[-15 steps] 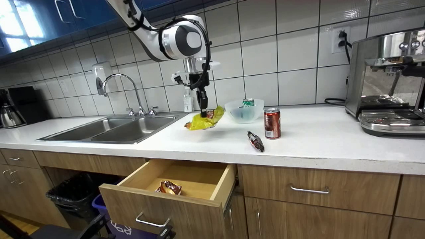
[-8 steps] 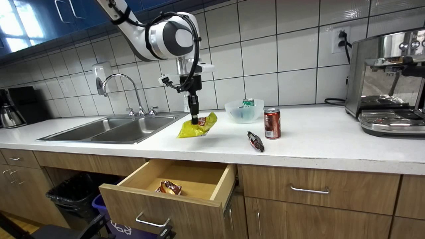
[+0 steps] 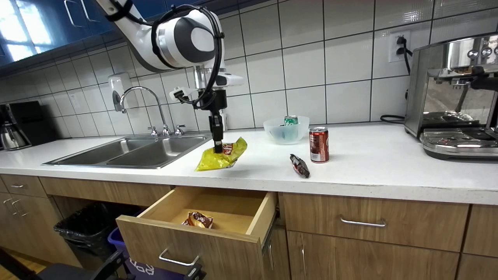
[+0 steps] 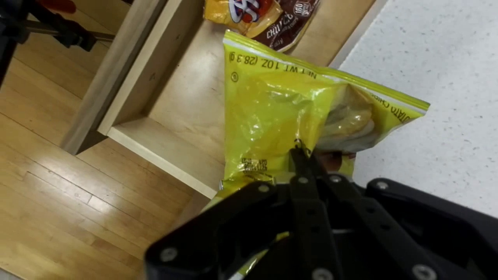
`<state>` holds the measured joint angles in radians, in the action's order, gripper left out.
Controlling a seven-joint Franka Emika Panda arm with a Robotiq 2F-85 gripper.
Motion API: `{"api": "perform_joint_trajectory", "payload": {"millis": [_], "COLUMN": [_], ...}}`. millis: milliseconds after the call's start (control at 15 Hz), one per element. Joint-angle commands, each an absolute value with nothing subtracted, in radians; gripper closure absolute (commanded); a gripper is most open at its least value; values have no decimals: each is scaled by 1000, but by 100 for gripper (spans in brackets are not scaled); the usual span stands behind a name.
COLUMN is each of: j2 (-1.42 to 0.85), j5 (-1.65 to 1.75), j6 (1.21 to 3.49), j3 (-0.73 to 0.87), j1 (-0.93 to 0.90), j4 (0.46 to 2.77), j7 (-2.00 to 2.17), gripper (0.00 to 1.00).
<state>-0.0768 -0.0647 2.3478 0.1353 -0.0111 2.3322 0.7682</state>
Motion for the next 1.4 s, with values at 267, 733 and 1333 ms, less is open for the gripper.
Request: {"api": "perform_joint_trajectory", "payload": {"millis": [267, 733, 1333], "j2": [-31, -76, -149], "j5": [3, 8, 6], "j6": [2359, 2386, 2452], "j3": [104, 103, 116], "j1": [5, 5, -4], "j4": [2453, 2488, 2499], "j7": [779, 794, 835], "gripper": [100, 100, 100]}}
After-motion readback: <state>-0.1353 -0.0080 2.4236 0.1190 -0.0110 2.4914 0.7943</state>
